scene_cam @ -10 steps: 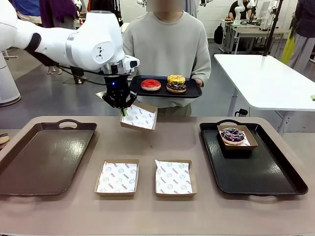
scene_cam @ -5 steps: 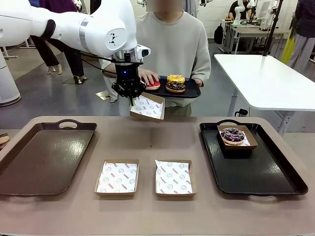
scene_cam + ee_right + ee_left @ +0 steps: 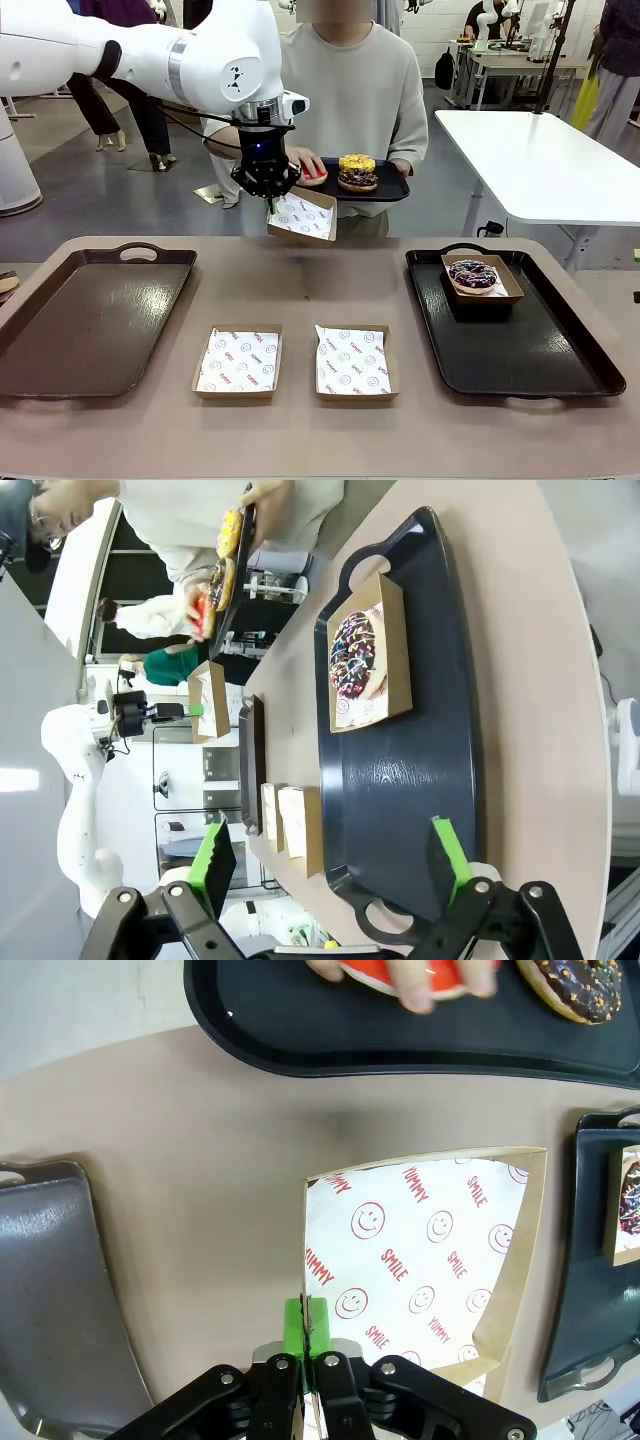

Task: Individually package the donuts and arrange them on the tray.
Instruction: Place the picked Paper togo box on the Handle tray while simultaneously picking up another Paper togo box from the table with the other hand.

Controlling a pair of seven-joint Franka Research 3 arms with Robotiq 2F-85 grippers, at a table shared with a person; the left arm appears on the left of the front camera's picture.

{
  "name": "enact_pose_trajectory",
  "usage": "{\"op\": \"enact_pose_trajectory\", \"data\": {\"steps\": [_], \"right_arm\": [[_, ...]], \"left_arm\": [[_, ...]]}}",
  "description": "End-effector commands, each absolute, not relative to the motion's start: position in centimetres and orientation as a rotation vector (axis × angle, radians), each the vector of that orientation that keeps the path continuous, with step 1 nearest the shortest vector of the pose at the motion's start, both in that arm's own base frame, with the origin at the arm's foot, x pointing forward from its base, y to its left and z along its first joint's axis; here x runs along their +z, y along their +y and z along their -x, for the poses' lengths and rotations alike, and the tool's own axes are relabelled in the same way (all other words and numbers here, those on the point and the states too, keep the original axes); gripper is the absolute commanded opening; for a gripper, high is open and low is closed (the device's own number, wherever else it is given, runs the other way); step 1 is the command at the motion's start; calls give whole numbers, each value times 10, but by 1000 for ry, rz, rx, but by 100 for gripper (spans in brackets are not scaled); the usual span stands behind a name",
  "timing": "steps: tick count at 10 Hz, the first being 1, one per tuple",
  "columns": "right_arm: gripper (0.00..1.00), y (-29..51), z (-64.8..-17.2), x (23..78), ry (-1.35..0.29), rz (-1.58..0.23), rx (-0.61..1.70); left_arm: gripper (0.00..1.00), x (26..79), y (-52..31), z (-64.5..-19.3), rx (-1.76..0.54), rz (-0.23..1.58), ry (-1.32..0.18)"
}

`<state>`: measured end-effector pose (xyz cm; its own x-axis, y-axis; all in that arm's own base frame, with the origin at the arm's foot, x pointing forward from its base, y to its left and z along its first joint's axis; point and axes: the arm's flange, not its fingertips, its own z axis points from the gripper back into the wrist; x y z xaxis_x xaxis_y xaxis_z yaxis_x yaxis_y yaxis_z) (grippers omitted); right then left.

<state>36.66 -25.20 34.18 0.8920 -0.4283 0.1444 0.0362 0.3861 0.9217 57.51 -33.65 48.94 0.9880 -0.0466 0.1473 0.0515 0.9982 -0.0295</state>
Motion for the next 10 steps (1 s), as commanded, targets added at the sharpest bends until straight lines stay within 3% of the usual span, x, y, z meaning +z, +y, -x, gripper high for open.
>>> {"op": "enact_pose_trajectory", "data": {"steps": [1,10], "right_arm": [[100,-255,-365,344,-401,-1141,-308],[100,-255,-365,344,-401,-1141,-308]], "left_arm": [[0,490,-333,-569,-54,34,-149],[0,490,-333,-569,-54,34,-149]]}}
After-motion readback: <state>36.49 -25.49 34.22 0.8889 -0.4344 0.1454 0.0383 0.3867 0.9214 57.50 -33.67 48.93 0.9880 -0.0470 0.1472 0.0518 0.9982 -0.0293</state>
